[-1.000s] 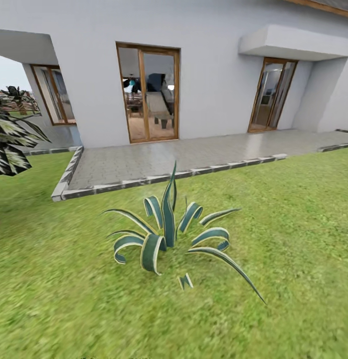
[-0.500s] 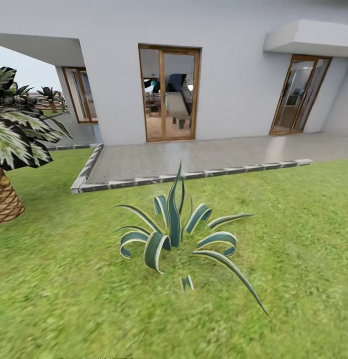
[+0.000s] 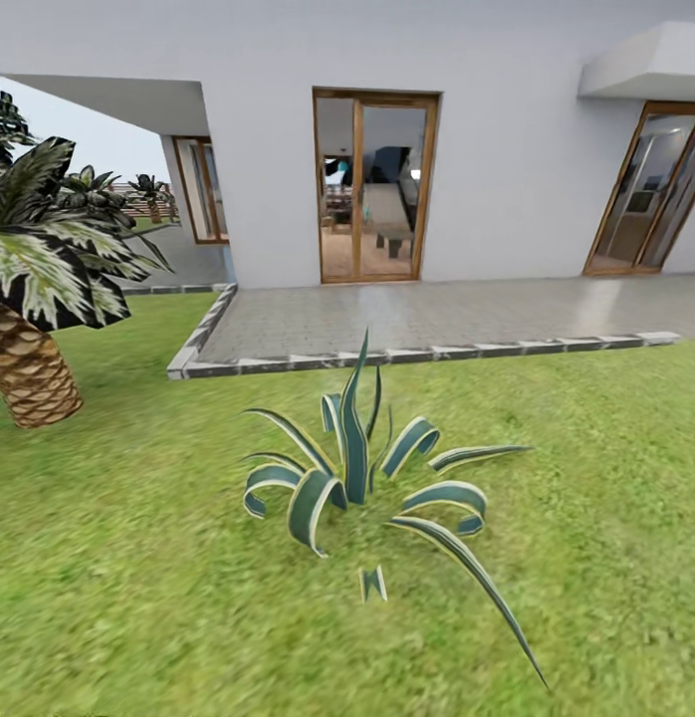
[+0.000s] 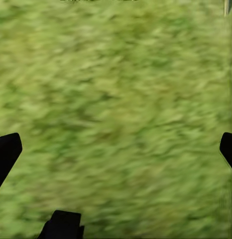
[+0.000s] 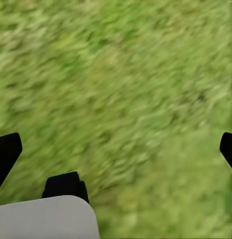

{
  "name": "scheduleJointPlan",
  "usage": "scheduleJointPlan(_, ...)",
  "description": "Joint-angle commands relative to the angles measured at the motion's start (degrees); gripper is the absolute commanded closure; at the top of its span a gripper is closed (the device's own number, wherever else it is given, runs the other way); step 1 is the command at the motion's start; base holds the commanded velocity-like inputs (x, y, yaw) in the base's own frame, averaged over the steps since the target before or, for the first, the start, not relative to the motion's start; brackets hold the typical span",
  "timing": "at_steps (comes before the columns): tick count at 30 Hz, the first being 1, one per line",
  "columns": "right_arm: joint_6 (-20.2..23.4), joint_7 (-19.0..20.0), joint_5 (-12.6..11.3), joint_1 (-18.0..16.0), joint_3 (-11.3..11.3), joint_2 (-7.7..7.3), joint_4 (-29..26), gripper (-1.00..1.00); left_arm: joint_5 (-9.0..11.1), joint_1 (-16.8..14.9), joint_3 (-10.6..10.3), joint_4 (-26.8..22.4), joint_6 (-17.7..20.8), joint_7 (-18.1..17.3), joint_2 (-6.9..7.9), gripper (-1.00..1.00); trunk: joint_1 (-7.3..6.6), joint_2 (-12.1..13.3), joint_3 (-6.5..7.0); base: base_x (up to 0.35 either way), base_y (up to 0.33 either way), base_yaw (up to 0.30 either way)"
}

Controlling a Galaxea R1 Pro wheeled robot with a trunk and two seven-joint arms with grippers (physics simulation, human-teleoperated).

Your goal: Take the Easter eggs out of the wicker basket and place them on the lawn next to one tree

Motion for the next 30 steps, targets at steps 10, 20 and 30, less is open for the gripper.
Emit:
scheduleJointPlan(10,-0.2,0.0,0.0,0.0,-0.1,0.01,0.1,-1.00,0.4,-0.1,0.0,0.0,-0.2,0.0,-0.03,-1.00,0.01,0.0,-0.05,0.024,-0.160,0.206)
scheduleJointPlan(20,-0.2,0.0,0.0,0.0,-0.1,0.01,0.1,-1.00,0.4,0.0,0.0,0.0,-0.2,0.0,-0.03,-1.00,0.01,0.0,-0.05,0.000,-0.189,0.214)
scheduleJointPlan(30,-0.2,0.0,0.0,0.0,-0.1,0.01,0.1,-1.00,0.4,0.0,0.1,0.0,-0.2,0.0,-0.03,-1.00,0.01,0.0,-0.05,0.025,-0.277,0.223)
